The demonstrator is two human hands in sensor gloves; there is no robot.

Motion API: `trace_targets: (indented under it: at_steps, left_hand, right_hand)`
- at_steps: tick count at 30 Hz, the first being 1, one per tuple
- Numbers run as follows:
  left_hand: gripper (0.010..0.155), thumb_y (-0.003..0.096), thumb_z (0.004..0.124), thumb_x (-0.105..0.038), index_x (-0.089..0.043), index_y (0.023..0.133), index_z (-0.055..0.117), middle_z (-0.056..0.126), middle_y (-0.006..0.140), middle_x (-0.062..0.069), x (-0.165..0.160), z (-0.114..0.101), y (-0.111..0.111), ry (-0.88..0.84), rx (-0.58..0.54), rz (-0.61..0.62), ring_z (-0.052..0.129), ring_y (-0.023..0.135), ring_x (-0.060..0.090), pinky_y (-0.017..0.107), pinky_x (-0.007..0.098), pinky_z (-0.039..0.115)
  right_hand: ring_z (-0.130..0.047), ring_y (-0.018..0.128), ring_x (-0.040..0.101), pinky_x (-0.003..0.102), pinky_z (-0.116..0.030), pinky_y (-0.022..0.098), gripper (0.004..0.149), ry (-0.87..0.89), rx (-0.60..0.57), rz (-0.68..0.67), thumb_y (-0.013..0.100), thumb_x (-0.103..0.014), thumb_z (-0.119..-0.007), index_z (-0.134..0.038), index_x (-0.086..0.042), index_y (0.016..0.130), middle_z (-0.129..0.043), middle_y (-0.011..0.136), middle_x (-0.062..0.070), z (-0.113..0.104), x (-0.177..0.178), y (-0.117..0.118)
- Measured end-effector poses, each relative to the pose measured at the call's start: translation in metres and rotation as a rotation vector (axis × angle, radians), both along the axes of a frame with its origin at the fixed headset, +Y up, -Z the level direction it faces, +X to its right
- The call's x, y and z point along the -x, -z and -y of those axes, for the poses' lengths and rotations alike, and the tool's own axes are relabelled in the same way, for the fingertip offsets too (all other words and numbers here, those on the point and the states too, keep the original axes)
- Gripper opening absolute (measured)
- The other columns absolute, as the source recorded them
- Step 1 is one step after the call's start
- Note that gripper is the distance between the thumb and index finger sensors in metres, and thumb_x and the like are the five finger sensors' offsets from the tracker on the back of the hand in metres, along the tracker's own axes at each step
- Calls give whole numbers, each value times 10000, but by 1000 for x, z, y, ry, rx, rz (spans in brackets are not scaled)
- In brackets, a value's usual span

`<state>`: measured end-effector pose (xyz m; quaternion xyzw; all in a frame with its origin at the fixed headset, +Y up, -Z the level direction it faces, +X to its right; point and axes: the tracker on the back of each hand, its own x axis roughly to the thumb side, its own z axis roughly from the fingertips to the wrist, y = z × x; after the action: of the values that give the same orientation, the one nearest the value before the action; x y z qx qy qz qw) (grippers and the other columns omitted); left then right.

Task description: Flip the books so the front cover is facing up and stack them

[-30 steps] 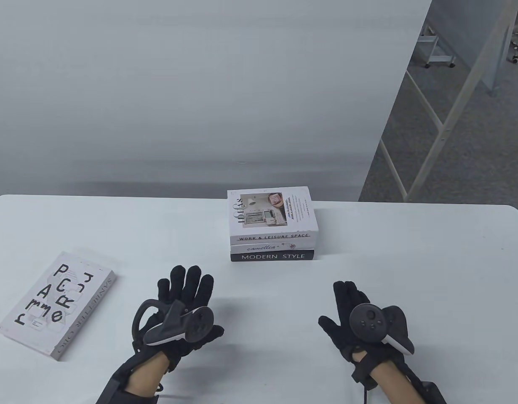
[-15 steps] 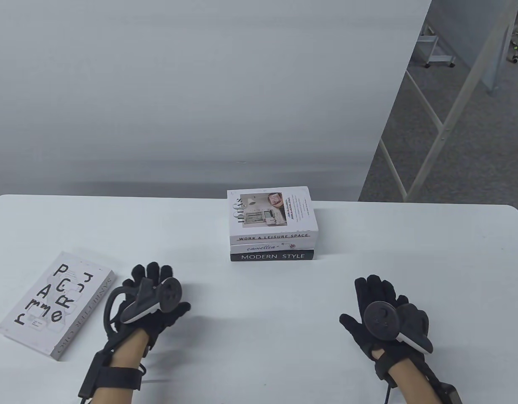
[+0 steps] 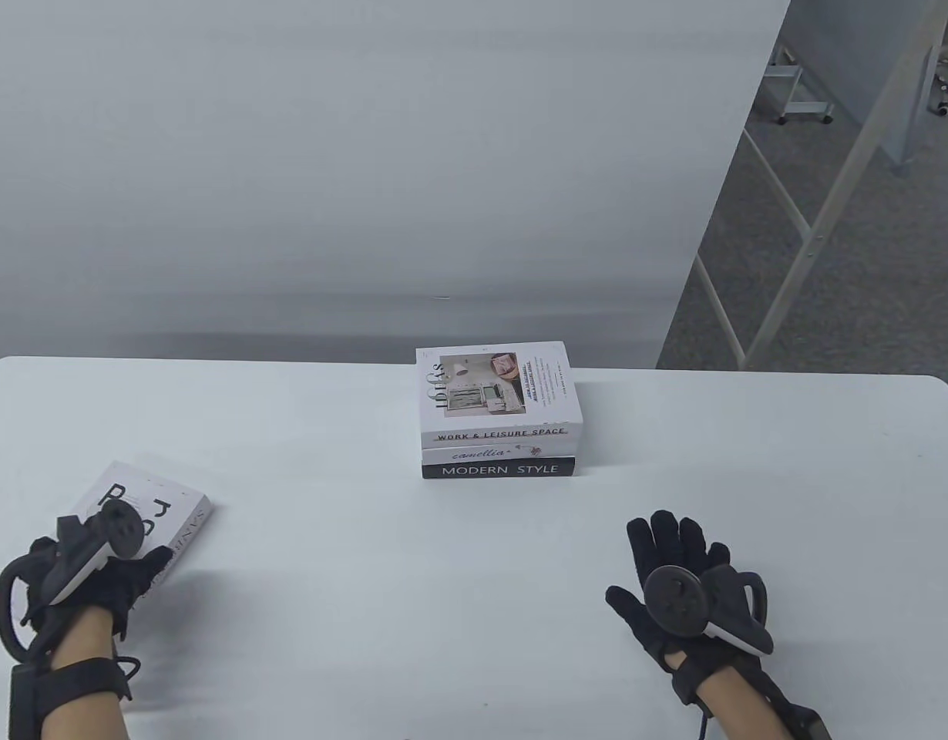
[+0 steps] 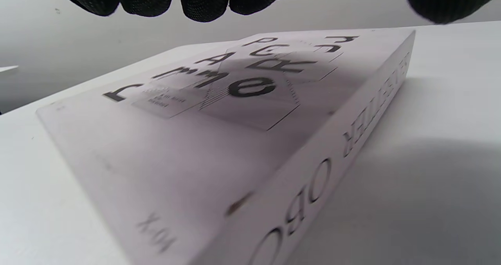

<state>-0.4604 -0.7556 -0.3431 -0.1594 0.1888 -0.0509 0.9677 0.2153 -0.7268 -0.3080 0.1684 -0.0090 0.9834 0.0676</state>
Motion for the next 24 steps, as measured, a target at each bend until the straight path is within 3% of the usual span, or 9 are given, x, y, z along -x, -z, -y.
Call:
trace_targets:
  at_steps: [5, 9, 12, 17, 24]
  left_hand:
    - [854, 455, 641, -665, -115, 1090, 486, 458, 1115, 247, 17, 6, -5, -121, -62, 57, 489, 983, 643, 673, 717, 517]
    - [652, 492, 649, -506, -258, 1076, 500, 455, 1128, 183, 24, 12, -1, -123, -13, 16, 643, 961, 575, 668, 648, 609]
    - [572, 499, 647, -387, -318, 1041, 480, 464, 1112, 143, 20, 14, 5, 1, 65, 51, 663, 953, 534, 663, 603, 654]
    - [592, 477, 704, -292, -329, 1019, 469, 501, 1095, 131, 7, 12, 15, 84, 138, 87, 765, 903, 505, 637, 562, 724]
    - [630, 438, 759, -315, -338, 1010, 495, 564, 1065, 102, -19, 7, 24, 142, 172, 163, 901, 794, 428, 559, 483, 830]
  right_hand:
    - [-382, 886, 691, 839, -398, 503, 802, -24, -13, -7, 510, -533, -694, -336, -66, 1056, -308, 1049, 388, 1, 4, -2]
    - [-382, 885, 691, 838, -398, 503, 801, -39, -11, -21, 510, -532, -692, -336, -66, 1055, -310, 1048, 389, 3, 8, -2]
    - [-381, 886, 690, 839, -397, 503, 798, -55, -7, -29, 510, -531, -690, -337, -66, 1054, -311, 1048, 388, 7, 11, -1]
    - [-381, 886, 689, 838, -397, 504, 795, -55, 6, -32, 510, -529, -688, -338, -66, 1054, -313, 1048, 387, 11, 11, 1]
    - [-381, 885, 690, 837, -396, 505, 793, -44, 24, -28, 511, -525, -686, -339, -64, 1054, -314, 1049, 386, 13, 10, 5]
